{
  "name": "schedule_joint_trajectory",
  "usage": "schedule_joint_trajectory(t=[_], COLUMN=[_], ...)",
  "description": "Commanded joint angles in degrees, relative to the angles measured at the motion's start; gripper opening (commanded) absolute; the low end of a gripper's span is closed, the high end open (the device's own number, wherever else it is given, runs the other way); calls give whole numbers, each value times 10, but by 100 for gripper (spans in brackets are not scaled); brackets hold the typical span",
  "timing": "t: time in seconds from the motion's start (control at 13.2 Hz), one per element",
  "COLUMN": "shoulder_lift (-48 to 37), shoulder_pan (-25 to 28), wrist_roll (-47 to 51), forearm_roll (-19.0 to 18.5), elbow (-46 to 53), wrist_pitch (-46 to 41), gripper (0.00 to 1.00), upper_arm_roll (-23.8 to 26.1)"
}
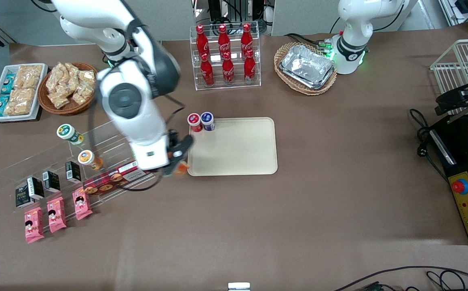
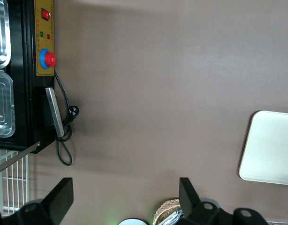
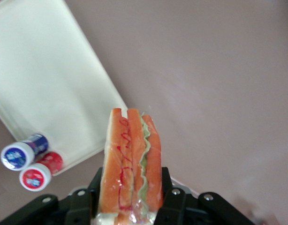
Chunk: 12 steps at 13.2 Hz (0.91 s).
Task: Place sandwich on tray
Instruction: 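Lower the sandwich onto the cream tray and open the right gripper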
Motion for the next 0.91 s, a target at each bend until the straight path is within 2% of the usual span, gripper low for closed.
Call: schedule_joint_trajectory(t=[0.0, 0.38, 0.83], shoulder_lift=[31, 84, 162], shoulder_pan=[9, 83, 128], wrist_roll=[-73, -71, -72], forearm_roll=[-4, -31, -58], elbow=[8, 7, 7], wrist_pitch=[37, 96, 178], gripper=[50, 50, 50], upper_arm_roll=[43, 43, 43])
